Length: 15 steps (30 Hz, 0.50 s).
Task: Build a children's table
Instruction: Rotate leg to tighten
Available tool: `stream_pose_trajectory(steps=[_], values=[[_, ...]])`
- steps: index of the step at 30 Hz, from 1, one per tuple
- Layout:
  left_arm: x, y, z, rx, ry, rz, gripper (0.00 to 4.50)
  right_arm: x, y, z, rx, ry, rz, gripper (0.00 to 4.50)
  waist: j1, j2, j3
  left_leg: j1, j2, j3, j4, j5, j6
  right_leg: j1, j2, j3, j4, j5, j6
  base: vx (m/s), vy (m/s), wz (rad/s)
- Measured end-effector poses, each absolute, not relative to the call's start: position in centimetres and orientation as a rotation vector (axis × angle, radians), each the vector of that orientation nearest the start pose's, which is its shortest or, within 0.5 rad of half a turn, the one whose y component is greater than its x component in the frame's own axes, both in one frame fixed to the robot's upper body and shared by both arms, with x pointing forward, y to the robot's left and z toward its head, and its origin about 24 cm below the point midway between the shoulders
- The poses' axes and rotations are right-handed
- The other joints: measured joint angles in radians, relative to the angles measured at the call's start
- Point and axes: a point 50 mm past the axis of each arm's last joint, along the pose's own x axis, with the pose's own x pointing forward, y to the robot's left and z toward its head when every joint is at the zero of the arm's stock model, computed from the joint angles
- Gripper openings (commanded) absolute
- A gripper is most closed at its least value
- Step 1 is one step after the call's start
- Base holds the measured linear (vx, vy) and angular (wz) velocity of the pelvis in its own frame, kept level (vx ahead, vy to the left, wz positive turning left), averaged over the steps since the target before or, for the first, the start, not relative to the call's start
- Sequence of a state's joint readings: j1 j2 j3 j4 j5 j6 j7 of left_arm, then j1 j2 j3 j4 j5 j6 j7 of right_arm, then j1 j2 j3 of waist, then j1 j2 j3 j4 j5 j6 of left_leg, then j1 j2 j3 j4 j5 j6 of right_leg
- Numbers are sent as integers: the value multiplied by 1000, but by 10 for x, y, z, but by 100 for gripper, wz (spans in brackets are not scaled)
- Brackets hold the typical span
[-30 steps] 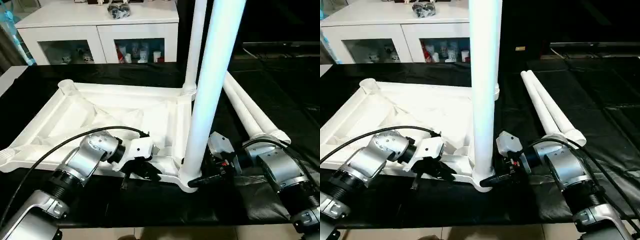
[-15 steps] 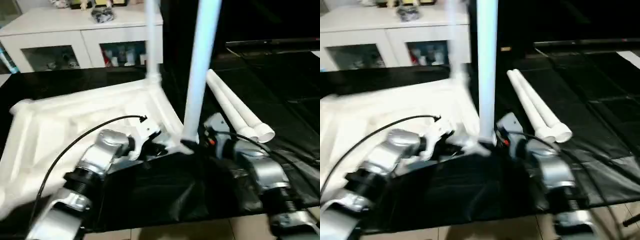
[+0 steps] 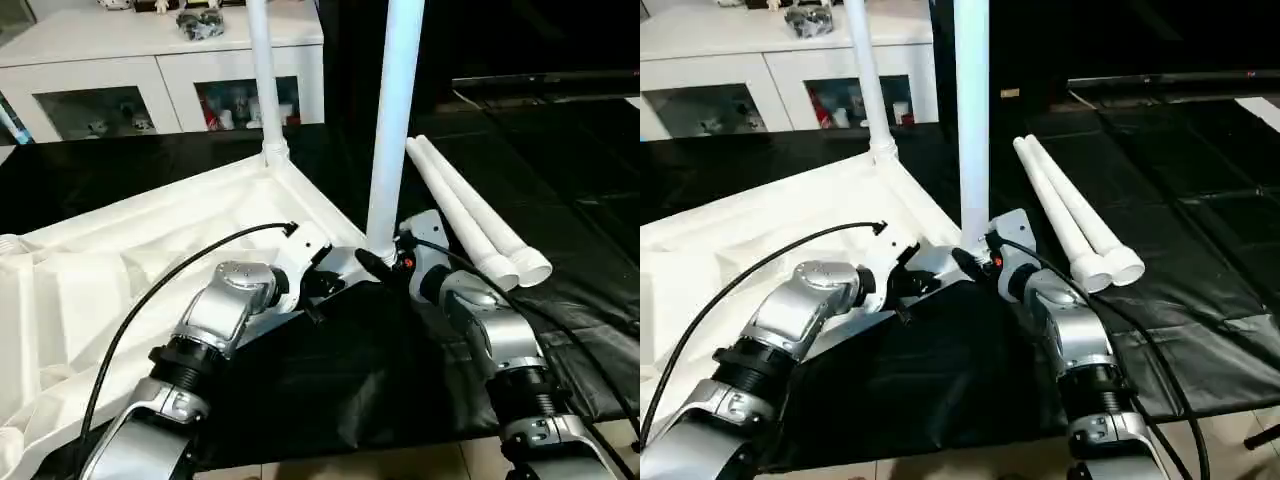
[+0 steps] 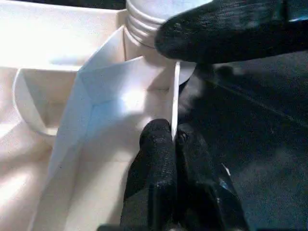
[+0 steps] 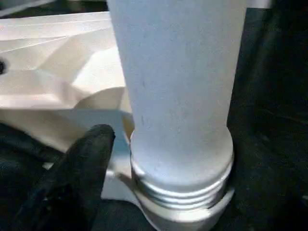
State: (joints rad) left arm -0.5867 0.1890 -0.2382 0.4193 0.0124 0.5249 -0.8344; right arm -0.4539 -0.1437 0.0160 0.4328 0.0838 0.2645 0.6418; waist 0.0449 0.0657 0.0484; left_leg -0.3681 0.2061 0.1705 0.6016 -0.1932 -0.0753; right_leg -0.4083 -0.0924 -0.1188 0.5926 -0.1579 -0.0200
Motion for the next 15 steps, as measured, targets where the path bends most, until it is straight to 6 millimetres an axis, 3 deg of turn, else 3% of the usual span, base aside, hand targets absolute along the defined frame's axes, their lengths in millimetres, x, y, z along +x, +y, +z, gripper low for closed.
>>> stream_pose_trajectory(steps=[5,11,15], values=[[319,98,57,264,528,-1079,0,314,-134,47,-17,285,838,443,6,0,0,0,0,0,0,0,0,0,0,0,1,0,0,0,0,0],[311,118,58,367,535,-1229,0,303,-152,56,-138,297,1086,443,20,0,0,0,0,0,1,0,0,0,0,0,2,0,0,0,0,0],[304,127,60,432,536,-1385,0,295,-167,64,-203,331,1253,443,42,0,0,0,0,1,3,0,0,1,0,1,2,0,0,0,0,0]])
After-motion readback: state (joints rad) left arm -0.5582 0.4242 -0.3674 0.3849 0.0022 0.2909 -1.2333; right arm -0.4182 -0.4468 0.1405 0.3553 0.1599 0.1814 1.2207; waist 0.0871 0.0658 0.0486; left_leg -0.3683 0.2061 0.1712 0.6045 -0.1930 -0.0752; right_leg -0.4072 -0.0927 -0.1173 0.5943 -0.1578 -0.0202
